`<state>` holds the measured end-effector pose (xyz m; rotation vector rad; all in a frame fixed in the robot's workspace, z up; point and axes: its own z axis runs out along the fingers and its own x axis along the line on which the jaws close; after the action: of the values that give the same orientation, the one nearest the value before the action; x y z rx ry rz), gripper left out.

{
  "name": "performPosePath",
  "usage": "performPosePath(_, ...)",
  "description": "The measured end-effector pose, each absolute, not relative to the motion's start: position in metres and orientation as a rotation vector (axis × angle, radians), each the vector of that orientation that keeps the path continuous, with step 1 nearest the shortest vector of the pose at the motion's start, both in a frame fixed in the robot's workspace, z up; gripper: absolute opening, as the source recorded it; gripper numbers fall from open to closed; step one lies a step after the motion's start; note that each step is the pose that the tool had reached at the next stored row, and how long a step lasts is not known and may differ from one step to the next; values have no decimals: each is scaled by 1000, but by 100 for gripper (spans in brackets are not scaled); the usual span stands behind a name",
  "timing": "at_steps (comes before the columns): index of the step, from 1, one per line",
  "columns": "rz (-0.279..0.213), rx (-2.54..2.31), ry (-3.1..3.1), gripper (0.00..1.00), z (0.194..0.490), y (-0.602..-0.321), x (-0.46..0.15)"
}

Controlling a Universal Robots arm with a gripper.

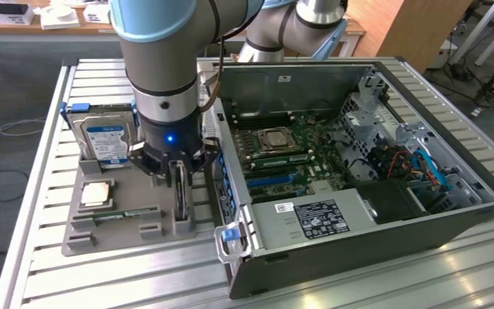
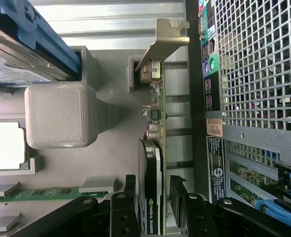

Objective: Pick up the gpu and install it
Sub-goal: 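Pick up the gpu and move the gpu toward the slot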

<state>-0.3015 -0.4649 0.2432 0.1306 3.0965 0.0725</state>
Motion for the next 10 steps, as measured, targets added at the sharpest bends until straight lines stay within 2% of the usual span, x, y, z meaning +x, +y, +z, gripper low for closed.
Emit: performPosePath(10, 73, 131, 3096, 42, 237, -465, -301)
